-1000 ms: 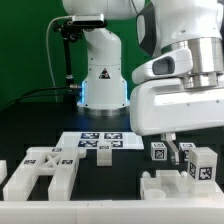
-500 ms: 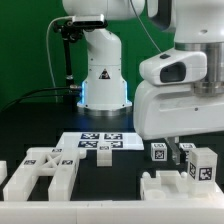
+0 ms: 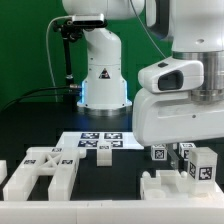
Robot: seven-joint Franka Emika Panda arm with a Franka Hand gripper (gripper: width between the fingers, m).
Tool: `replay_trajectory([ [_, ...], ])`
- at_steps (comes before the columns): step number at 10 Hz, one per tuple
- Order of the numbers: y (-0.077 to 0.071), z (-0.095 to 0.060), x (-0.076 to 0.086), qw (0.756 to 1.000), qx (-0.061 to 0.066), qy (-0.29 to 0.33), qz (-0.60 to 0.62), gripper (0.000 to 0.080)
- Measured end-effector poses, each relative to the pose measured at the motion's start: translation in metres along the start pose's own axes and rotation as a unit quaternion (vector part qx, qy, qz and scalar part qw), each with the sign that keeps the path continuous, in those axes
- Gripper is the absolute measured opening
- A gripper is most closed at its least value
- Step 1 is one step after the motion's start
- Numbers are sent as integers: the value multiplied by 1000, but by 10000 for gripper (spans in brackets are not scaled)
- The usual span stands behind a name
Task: Assemble chair
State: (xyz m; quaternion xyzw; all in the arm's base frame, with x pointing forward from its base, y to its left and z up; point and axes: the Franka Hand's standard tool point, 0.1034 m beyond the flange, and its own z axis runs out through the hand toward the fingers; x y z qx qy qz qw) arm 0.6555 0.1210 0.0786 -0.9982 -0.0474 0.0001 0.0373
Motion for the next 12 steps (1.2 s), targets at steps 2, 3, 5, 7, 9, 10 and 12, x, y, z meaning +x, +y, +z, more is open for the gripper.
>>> replay_trajectory([
  [2, 0, 0, 0, 1000, 0, 0, 11, 393],
  [3, 0, 0, 0, 999, 0, 0, 45, 393],
  [5, 2, 1, 0, 992, 0, 0, 123, 288],
  [7, 3, 1, 0, 970, 0, 23, 241, 288],
  [9, 5, 1, 0, 930, 0, 24, 367, 288],
  [10, 6, 2, 0, 902, 5, 24, 430, 288],
  [12, 10, 2, -1, 838, 21, 18, 545, 288],
])
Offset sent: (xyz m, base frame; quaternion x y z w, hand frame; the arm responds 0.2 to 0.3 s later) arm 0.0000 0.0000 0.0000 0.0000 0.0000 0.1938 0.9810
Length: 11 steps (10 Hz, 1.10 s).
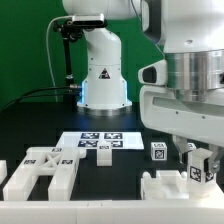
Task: Assemble chair
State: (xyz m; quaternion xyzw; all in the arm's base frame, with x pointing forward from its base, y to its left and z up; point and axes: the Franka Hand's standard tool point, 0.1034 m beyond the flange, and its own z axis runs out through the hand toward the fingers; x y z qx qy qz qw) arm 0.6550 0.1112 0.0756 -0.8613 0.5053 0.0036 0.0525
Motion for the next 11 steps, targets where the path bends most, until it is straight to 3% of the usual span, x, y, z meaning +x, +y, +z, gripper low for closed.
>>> replay_trajectory([
  [4, 1, 0, 0, 1000, 0, -1, 30, 289],
  [5, 1, 1, 0, 1000, 0, -1, 27, 478],
  [6, 0, 0, 0, 995, 0, 1, -102, 592],
  [7, -1, -1, 1, 978, 1, 2, -208, 634],
  [10, -1, 0, 0, 940, 0, 1, -341, 646],
  [11, -1, 0, -2, 920, -7, 3, -392, 649],
])
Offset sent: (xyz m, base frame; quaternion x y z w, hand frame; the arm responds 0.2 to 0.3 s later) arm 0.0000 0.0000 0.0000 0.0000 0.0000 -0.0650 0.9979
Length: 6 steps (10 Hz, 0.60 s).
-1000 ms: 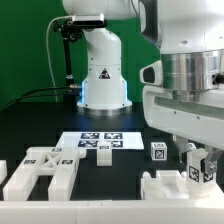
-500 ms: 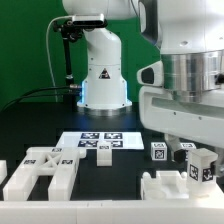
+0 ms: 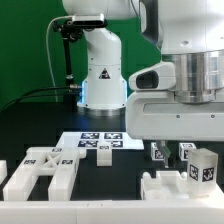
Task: Assemble chair
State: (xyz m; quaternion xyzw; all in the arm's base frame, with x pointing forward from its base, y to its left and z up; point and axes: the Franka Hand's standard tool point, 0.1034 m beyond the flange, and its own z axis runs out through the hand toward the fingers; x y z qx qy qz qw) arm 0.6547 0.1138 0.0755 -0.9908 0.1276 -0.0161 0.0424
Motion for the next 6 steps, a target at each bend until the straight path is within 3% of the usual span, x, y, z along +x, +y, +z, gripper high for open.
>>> replay_trajectory([
  [1, -9, -1, -3, 994, -17, 2, -112, 649],
  [2, -10, -1, -4, 984, -17, 1, -179, 649],
  [3, -10, -1, -4, 986, -15, 0, -166, 649],
  [4, -11, 0, -4, 988, -15, 0, -156, 547],
  [5, -10, 0, -4, 987, -15, 0, -157, 547],
  [6, -11, 0, -4, 992, -15, 1, -123, 348],
])
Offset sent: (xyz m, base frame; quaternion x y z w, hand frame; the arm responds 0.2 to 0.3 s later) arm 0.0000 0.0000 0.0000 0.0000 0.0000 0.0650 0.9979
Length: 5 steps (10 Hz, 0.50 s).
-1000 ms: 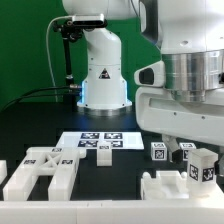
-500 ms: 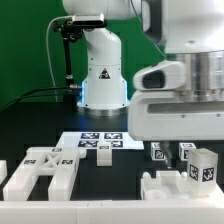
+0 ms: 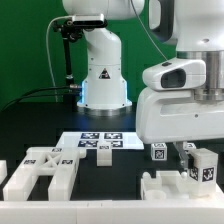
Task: Assemble chair
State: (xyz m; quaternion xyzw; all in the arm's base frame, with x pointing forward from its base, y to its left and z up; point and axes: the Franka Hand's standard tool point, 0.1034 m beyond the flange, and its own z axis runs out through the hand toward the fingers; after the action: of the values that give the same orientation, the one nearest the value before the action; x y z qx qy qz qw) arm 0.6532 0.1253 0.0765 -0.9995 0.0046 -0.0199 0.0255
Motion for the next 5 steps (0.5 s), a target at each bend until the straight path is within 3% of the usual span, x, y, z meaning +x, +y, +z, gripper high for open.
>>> replay_trajectory([
  [1, 3, 0, 1, 999, -2, 0, 51, 290],
  [3, 4, 0, 1, 988, -6, 4, 156, 290],
  [5, 6, 1, 1, 956, -4, 5, 293, 290],
])
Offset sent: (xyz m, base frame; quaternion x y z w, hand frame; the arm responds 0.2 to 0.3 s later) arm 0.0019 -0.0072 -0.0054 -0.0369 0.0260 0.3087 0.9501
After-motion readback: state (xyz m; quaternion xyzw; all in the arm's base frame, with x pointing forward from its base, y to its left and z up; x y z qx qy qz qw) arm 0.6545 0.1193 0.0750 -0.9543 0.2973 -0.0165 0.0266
